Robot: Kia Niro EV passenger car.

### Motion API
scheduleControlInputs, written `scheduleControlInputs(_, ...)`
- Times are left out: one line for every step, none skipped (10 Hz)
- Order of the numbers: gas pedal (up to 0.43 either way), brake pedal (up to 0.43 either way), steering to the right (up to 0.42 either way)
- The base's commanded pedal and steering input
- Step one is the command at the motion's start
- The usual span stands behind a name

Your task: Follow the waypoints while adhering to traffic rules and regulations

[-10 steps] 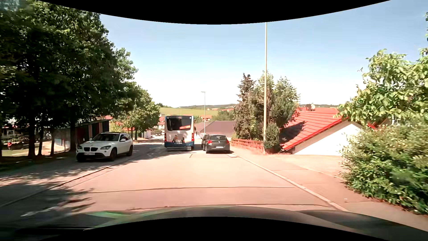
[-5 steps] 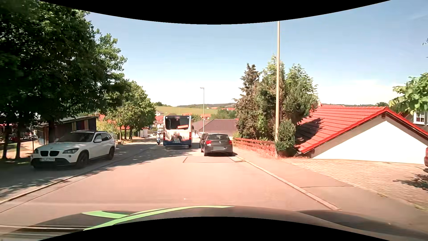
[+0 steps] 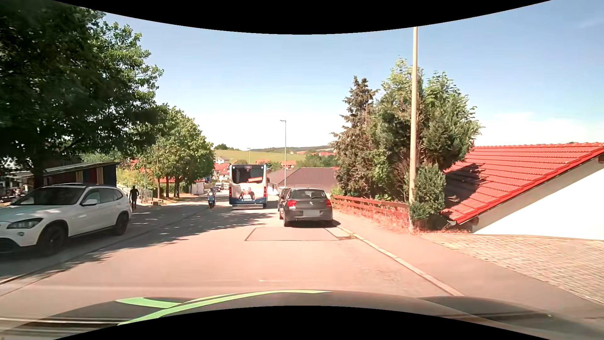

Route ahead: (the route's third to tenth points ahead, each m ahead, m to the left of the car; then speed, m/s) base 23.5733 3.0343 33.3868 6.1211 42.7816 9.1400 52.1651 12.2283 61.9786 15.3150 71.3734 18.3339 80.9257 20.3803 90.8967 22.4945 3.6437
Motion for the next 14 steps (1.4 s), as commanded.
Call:
scheduleControlInputs(0.0, 0.329, 0.042)
scheduleControlInputs(0.0, 0.329, 0.043)
scheduleControlInputs(0.0, 0.329, 0.042)
scheduleControlInputs(0.0, 0.329, 0.039)
scheduleControlInputs(0.0, 0.323, 0.035)
scheduleControlInputs(0.0, 0.329, 0.027)
scheduleControlInputs(0.0, 0.329, 0.018)
scheduleControlInputs(0.0, 0.329, 0.003)
scheduleControlInputs(0.0, 0.329, -0.009)
scheduleControlInputs(0.0, 0.329, -0.02)
scheduleControlInputs(0.0, 0.329, -0.032)
scheduleControlInputs(0.0, 0.323, -0.042)
scheduleControlInputs(0.0, 0.329, -0.06)
scheduleControlInputs(0.0, 0.329, -0.077)
